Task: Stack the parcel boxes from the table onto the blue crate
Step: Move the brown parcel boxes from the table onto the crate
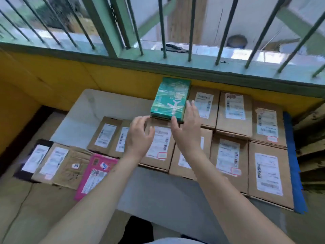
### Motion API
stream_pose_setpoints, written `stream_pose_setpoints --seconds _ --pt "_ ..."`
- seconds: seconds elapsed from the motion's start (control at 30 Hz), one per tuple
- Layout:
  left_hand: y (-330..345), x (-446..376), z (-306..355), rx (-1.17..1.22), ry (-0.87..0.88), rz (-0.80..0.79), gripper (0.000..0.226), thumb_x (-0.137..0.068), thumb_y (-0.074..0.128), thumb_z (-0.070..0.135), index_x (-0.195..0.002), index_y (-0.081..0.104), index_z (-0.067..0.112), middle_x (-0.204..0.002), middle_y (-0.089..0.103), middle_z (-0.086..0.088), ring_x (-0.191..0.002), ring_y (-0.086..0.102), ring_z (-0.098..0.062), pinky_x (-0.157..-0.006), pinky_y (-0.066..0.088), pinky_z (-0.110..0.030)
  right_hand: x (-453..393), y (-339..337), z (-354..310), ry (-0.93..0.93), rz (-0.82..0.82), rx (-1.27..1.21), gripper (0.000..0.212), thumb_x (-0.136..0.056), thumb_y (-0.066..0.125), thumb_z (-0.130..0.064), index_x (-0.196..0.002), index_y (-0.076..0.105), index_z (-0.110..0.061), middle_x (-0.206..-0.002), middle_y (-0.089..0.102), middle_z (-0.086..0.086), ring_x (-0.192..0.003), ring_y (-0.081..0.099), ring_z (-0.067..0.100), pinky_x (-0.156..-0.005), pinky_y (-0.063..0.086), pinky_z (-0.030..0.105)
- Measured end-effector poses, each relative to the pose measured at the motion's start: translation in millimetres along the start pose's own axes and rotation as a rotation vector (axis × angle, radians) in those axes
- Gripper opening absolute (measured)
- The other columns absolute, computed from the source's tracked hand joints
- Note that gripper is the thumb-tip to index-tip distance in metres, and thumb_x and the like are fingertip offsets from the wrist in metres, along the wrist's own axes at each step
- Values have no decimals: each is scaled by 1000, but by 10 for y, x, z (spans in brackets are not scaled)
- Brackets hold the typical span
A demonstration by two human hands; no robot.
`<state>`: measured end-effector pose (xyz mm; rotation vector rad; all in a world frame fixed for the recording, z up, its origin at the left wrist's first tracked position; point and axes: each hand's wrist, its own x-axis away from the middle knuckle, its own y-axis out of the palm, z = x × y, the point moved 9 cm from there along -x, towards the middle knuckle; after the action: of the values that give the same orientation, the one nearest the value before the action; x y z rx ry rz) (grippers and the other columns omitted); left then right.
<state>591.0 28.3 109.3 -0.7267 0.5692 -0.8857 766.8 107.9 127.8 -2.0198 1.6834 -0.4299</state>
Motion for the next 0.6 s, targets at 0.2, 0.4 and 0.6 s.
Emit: stream_pose_setpoints --seconds 0.2,0.4,0.6 --pt "-684 -269 -1779 9 -337 -70 40 -88 58 17 -127 58 15 -124 57 -8 -113 56 -25 -94 43 -32 122 1417 -718 104 -206 -161 61 -99 52 -34 -153 32 -17 -156 37 -2 -143 33 13 -117 28 31" --pt "-906 -520 -3137 88 -578 -284 47 -89 60 22 -134 53 12 -130 59 -10 -116 57 -27 -97 45 -33 362 3054 -857 459 -510 -203 57 -103 38 -47 -154 32 -21 -158 34 -4 -145 32 17 -114 27 32" --pt "-838 -704 -3772 107 -652 -420 52 -93 55 27 -142 46 12 -141 53 -10 -127 51 -27 -103 38 -30 427 3757 -404 880 -474 -323 75 -96 33 -64 -152 36 -14 -155 40 7 -141 40 23 -119 27 44"
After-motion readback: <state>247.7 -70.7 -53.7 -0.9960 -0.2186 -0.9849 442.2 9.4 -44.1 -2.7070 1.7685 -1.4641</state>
